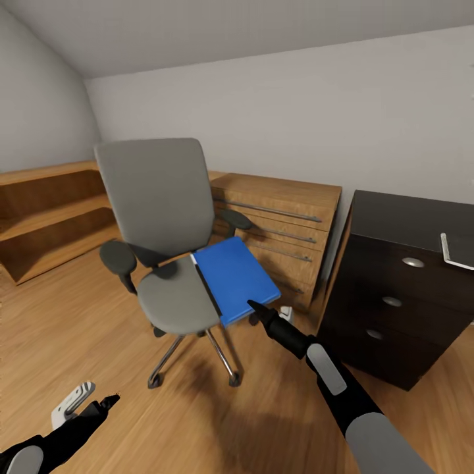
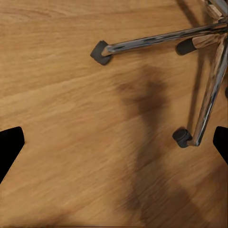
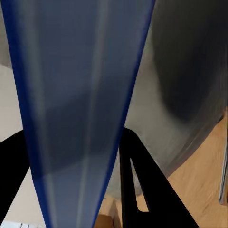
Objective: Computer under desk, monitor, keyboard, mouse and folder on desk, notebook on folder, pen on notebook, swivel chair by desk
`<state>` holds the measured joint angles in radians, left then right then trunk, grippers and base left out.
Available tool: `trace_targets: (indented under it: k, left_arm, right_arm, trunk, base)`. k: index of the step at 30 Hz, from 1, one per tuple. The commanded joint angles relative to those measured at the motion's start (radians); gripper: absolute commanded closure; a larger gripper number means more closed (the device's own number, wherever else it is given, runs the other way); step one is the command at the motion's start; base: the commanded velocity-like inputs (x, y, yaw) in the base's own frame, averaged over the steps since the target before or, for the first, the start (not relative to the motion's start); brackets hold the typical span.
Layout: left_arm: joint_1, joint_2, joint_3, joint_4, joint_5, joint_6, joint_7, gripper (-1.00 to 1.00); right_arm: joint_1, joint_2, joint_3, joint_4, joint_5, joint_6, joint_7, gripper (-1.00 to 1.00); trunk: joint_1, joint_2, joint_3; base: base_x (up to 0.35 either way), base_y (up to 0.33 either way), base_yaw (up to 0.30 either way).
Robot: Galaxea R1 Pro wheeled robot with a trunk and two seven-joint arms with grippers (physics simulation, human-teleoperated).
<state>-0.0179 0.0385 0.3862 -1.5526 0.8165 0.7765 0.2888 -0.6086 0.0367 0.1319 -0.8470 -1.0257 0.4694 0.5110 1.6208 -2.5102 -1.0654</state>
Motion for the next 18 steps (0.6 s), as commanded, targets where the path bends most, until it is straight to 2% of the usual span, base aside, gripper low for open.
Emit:
trace_targets:
  k: [1,6,14,18]
  left_arm:
    - [-0.001,0.0,0.0,0.002,0.008,0.002,0.009,-1.0]
    - [-0.001,0.0,0.0,0.006,0.005,0.0,0.007,-1.0]
    - [-0.001,-0.001,0.0,0.006,0.005,0.0,0.007,-1.0]
    - [-0.001,-0.001,-0.001,0.006,0.005,0.001,0.007,-1.0]
  right_arm:
    - [0.0,0.0,0.0,-0.001,-0.007,0.006,0.001,1.0]
    - [0.0,0.0,0.0,-0.001,-0.008,0.007,0.008,1.0]
    - [0.0,0.0,0.001,0.0,-0.009,0.011,0.068,1.0]
    - [0.001,0.001,0.017,0.002,-0.01,0.011,0.073,1.0]
  trunk:
    - [-0.001,0.0,0.003]
    - [-0.003,0.001,0.022]
    - [-0.007,0.003,0.053]
    - [-0.009,0.004,0.069]
  base:
    - [-0.241,0.0,0.0]
    - [-0.31,0.0,0.0]
    - [-0.337,0.0,0.0]
    - [-0.134,0.0,0.0]
